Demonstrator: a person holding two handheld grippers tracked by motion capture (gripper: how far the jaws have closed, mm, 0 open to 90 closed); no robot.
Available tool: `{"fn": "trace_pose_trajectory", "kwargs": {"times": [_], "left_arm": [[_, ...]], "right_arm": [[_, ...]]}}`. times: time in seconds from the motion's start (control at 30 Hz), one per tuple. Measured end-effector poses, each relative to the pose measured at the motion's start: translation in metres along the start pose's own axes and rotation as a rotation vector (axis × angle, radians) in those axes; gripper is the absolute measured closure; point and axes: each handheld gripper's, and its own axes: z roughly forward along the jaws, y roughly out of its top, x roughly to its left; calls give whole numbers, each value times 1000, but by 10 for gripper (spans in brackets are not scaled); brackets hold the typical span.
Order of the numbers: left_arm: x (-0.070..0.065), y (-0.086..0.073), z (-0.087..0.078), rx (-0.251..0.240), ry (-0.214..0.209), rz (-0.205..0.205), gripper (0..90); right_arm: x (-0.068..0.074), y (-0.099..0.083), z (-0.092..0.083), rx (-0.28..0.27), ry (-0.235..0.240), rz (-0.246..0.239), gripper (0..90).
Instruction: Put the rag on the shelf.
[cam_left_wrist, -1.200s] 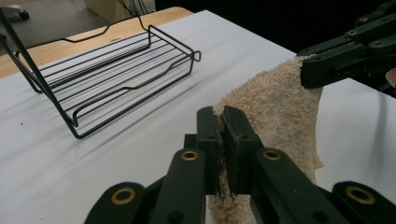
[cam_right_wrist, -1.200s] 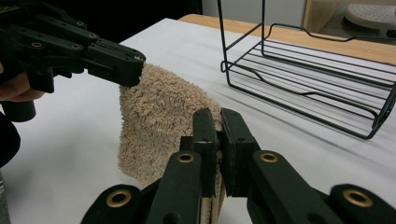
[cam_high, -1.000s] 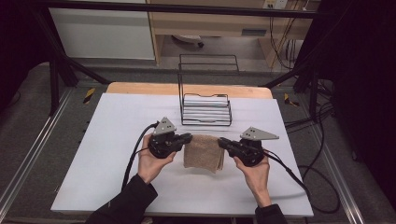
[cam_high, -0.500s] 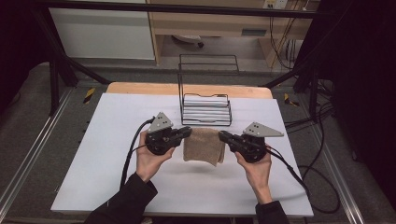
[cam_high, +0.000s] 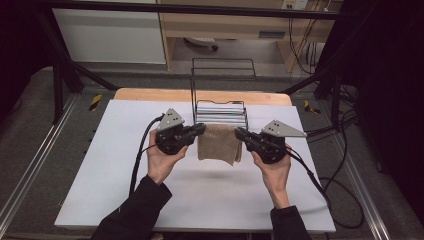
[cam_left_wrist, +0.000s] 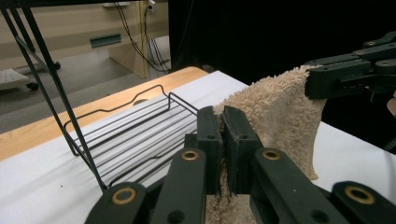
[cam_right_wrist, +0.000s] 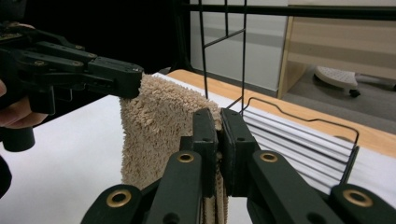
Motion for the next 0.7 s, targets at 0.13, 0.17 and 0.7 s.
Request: {"fn": "trace_pose_trajectory", "kwargs": {"times": [0.13,0.17,0.7], "left_arm": [[2,7,4,-12,5,1,854],[2,8,5,-12,5,3,854],[16,34,10,-58,26,5,854]], "right_arm": [[-4,7,2,-11,-19,-3,856],[-5,9,2,-15,-23,-3,856],[-17,40,15,-62,-55,-4,856]]}}
